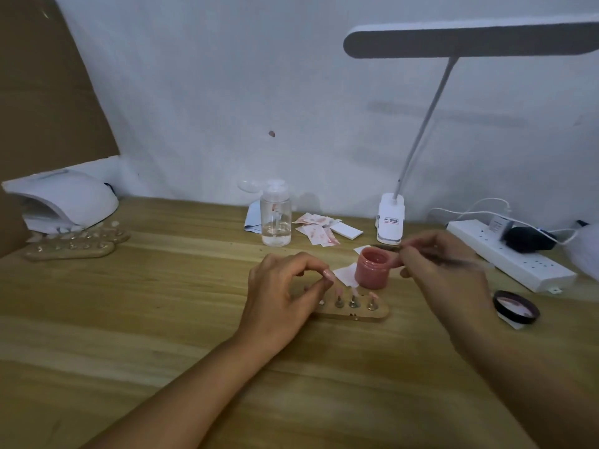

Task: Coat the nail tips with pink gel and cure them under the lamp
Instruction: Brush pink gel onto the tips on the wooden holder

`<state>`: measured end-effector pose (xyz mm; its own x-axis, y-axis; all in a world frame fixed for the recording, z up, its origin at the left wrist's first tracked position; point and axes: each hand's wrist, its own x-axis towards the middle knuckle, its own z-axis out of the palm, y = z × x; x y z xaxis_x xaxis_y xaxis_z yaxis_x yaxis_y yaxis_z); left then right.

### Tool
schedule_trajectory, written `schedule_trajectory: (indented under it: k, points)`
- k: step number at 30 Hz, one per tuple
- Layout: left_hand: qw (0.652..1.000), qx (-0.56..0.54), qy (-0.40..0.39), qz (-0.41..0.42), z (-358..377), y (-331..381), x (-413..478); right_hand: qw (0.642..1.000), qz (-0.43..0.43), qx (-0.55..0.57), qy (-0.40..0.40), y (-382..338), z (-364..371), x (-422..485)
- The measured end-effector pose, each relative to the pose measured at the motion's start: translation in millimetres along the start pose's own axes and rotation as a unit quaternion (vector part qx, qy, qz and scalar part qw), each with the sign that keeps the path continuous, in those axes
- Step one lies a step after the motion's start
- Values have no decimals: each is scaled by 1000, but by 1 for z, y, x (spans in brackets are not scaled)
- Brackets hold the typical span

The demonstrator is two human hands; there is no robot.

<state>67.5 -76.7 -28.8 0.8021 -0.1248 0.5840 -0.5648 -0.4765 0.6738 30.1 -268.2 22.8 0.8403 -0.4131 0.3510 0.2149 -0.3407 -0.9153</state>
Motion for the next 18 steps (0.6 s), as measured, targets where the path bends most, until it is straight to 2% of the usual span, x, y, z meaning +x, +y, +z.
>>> schedule_trajectory:
  k: [3,6,8,10,12,15,16,18]
  points:
    - [1000,-12,-7,4,0,0,0,995,44,-88,-22,4,0,31]
    - [1000,-18,-7,6,0,-1,0,978,65,-183,-76,12,7,42]
    - [1000,-17,-5,5,0,-1,0,971,64,-216,-79,13,10,41]
    - [1000,-15,-4,7,0,0,0,986,26,-162,-7,10,10,32]
    - [1000,-14,-3,4,0,0,0,998,-41,-13,40,4,7,9]
    - [1000,-9,-8,-1,0,-1,0,989,-89,107,-55,4,7,-36]
    - [1000,-6,-10,-2,0,-1,0,986,-92,112,-76,6,8,-47]
    - [1000,-3,-12,-1,0,0,0,988,-112,84,-60,14,9,-58]
